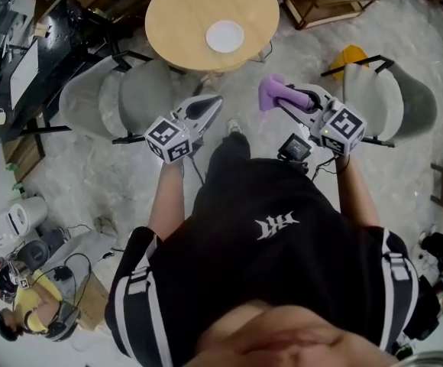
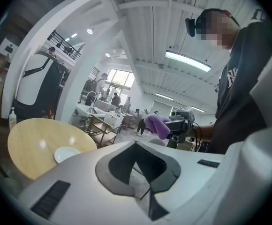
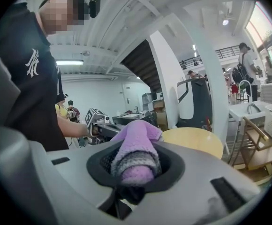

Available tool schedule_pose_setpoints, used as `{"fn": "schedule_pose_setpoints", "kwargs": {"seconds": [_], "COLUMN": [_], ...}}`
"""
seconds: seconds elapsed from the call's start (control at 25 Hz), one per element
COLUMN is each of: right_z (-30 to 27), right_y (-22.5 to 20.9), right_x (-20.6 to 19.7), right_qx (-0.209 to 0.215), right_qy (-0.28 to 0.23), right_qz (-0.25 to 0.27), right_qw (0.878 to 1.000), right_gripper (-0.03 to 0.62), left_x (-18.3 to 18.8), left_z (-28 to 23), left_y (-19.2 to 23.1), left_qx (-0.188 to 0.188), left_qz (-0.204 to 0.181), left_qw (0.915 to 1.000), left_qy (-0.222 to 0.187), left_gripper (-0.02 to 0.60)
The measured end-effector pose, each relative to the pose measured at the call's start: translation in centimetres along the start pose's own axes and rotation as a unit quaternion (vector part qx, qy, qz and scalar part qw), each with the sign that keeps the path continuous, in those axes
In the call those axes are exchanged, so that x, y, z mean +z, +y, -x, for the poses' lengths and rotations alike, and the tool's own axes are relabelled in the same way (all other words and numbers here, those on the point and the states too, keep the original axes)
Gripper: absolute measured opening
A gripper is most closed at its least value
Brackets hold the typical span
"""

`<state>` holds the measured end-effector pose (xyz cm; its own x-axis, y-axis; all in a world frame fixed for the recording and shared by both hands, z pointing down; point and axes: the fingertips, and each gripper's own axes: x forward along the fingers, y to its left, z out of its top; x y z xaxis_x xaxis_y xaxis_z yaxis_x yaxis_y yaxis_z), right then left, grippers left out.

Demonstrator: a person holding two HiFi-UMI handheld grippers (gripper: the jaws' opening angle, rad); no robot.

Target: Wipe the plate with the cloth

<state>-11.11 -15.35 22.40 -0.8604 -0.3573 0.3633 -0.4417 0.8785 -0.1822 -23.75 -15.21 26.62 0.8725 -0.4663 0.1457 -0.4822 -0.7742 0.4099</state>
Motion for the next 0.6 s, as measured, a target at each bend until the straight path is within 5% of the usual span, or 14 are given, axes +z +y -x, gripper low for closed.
{"fn": "schedule_pose_setpoints", "kwargs": {"seconds": [0.28, 0.6], "right_z": [-6.1, -9.8], "right_y": [-7.5, -14.9], "right_x": [5.1, 6.2], "right_qx": [-0.022, -0.002], "right_qy": [0.008, 0.001], "right_qz": [0.017, 0.009], "right_qw": [1.000, 1.000], "right_gripper": [0.098, 0.098], "left_x": [3.4, 3.0], "left_z": [-2.9, -6.4], "left_y": [9.2, 16.0], "left_qx": [-0.017, 0.017], "left_qz": [-0.009, 0.043], "left_qw": [0.9998, 0.9986], "left_qy": [0.007, 0.026], "left_gripper": [0.015, 0.015]}}
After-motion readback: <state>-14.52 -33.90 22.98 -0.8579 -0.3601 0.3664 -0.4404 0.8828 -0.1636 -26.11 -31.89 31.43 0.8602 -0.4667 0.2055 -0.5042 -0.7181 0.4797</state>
